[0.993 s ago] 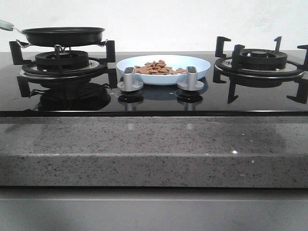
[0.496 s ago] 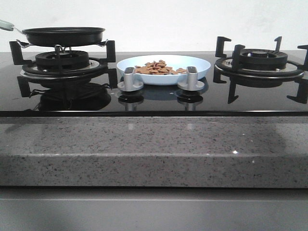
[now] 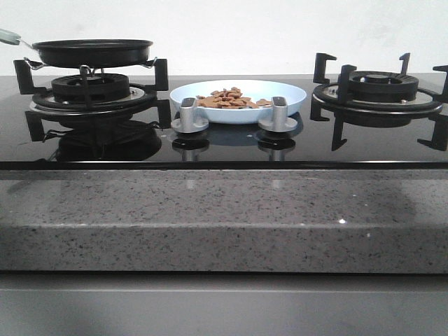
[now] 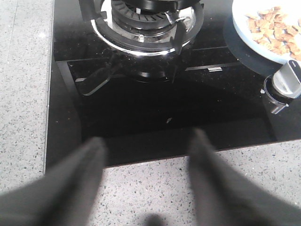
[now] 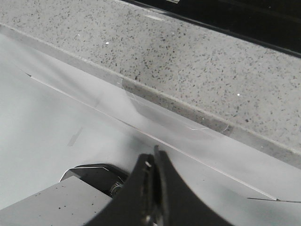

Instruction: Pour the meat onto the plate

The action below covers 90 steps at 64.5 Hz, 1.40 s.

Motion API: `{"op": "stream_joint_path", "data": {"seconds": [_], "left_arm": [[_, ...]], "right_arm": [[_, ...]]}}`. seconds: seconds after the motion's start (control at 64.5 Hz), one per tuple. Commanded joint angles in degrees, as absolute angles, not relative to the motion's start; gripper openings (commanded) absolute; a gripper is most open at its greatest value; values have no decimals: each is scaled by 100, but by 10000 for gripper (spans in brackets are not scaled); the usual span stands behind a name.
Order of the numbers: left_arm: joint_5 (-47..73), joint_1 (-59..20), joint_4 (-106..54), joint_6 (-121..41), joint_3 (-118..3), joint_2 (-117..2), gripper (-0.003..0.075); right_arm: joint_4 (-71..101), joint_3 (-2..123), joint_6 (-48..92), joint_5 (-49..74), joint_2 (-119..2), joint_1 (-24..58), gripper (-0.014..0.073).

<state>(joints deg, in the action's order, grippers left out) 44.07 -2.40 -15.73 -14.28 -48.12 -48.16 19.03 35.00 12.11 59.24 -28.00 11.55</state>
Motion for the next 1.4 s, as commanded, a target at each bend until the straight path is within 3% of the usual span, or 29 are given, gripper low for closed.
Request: {"op": "stream_joint_path", "data": {"seconds": [0.0,0.171,0.605,0.931,1.195,1.381], "left_arm": [[4021,-282,-1718,-1383,-4962,-4767,185],[4022,-282,-1718,-1383,-4962,-4767,-18],[3999,-295,-1686,-1416,-4936,-4662,-20],[3057,-283,-1242,-1626,-3708,-2416,-20],[2114,-283,-1341,-1553,-2420,-1434,-20],[1622,-283,-133,188,-1546,-728,-20]], "right_arm": [[2011,3620,1241,5578,-2813,1144,-69],[2035,3620,1241,5633,-2813,1144,-69],[2035,3620,1241,5633,-2813,1144,-69],[2035,3620,1241,5649,-2813,1144,-69],[2035,3620,1241,5649,-2813,1144,-69],[2035,3620,1241,5649,-2813,1144,-69]]}}
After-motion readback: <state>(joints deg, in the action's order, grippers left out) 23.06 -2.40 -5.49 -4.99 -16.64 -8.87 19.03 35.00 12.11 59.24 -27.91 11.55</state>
